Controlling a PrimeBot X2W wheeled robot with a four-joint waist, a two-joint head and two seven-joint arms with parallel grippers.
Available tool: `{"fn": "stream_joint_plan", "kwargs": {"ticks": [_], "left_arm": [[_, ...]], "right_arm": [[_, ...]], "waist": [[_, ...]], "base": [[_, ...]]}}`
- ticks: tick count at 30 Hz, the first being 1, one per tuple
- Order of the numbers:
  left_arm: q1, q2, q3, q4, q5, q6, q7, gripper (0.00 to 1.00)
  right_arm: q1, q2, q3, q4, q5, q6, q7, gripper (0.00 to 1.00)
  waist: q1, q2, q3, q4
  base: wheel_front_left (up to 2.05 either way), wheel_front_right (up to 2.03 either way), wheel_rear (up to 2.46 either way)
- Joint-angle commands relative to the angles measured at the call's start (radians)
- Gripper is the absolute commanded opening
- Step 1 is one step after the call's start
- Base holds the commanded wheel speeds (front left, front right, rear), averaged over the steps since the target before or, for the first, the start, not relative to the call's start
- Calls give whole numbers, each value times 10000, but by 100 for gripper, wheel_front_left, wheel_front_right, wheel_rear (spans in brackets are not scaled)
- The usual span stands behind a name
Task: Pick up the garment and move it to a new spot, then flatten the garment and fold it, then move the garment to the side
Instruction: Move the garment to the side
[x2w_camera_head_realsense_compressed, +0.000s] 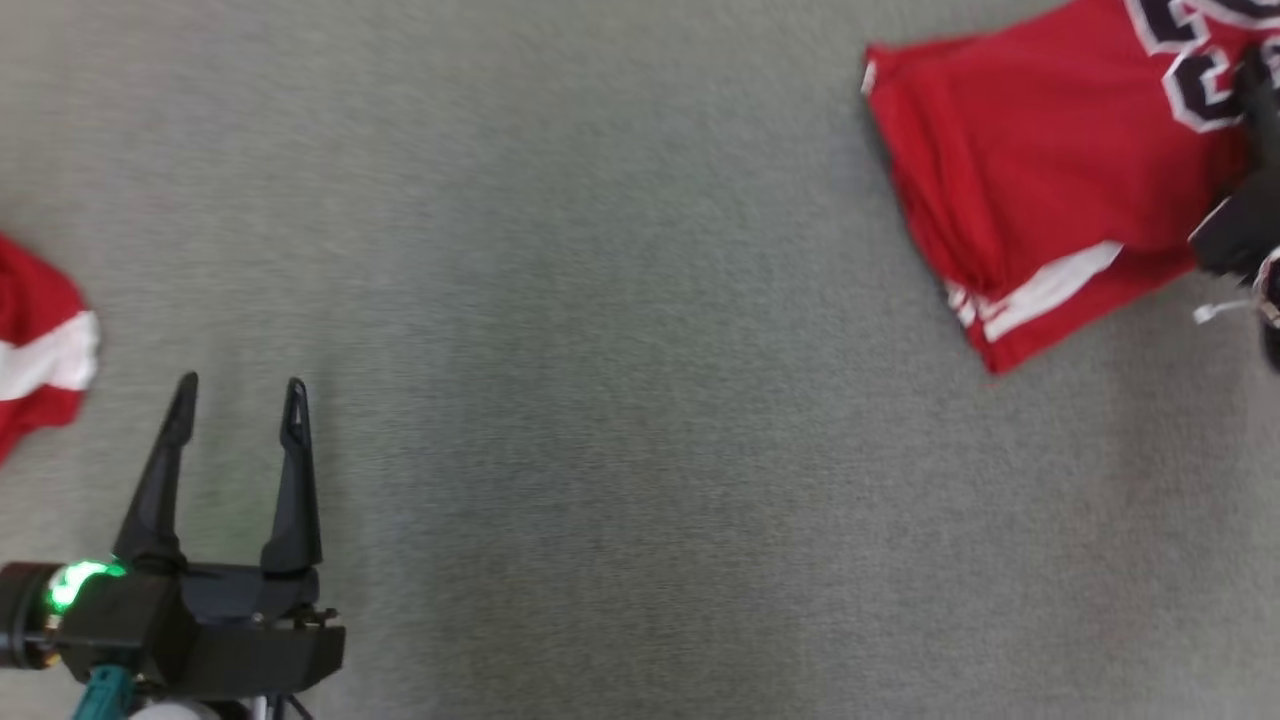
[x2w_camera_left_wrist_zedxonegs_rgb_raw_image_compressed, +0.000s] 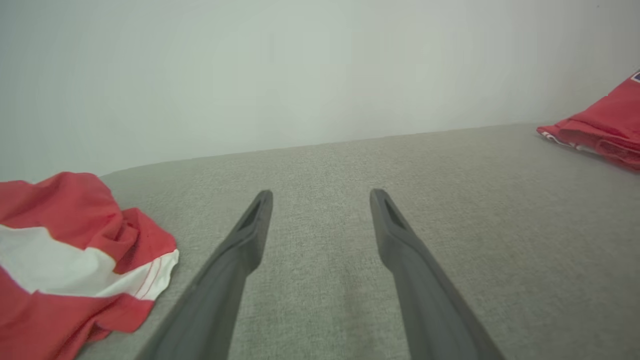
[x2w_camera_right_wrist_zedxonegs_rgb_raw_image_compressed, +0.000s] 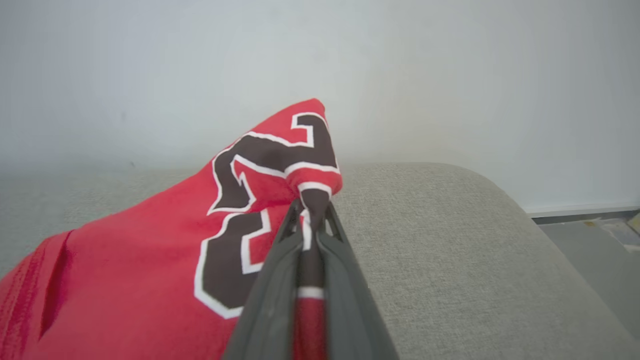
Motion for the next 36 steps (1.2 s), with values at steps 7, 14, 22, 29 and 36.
{"fn": "stream_joint_plan", "kwargs": {"ticks": [7, 14, 22, 29, 36], "left_arm": [[-290, 749, -48, -608, 101, -3, -29, 100], [-120, 1028, -49, -973, 60, 1, -28, 100], [73, 1116, -47, -1066, -19, 34, -15, 100], [-39, 1159, -84, -1073, -71, 110, 7, 100], [-45, 1098, -84, -940, -151, 209, 19, 100]], "right_arm": [[-1094, -762, 234, -136, 180, -27, -78, 0], [-2006, -1353, 596, -107, -12, -27, 172, 0], [-2938, -1620, 942, 98, -221, -27, 501, 0], [-3418, -1620, 930, 787, -495, -27, 440, 0], [-3768, -1498, 676, 1410, -1102, -27, -386, 100]], "waist": [[-3, -2, 1843, -1803], [-3, -2, 2195, -2120], [-3, -2, 2422, -2133], [-3, -2, 2576, -1968], [-3, -2, 2543, -1846]], "base": [[0, 0, 0], [0, 0, 0], [0, 0, 0], [0, 0, 0], [0, 0, 0]]}}
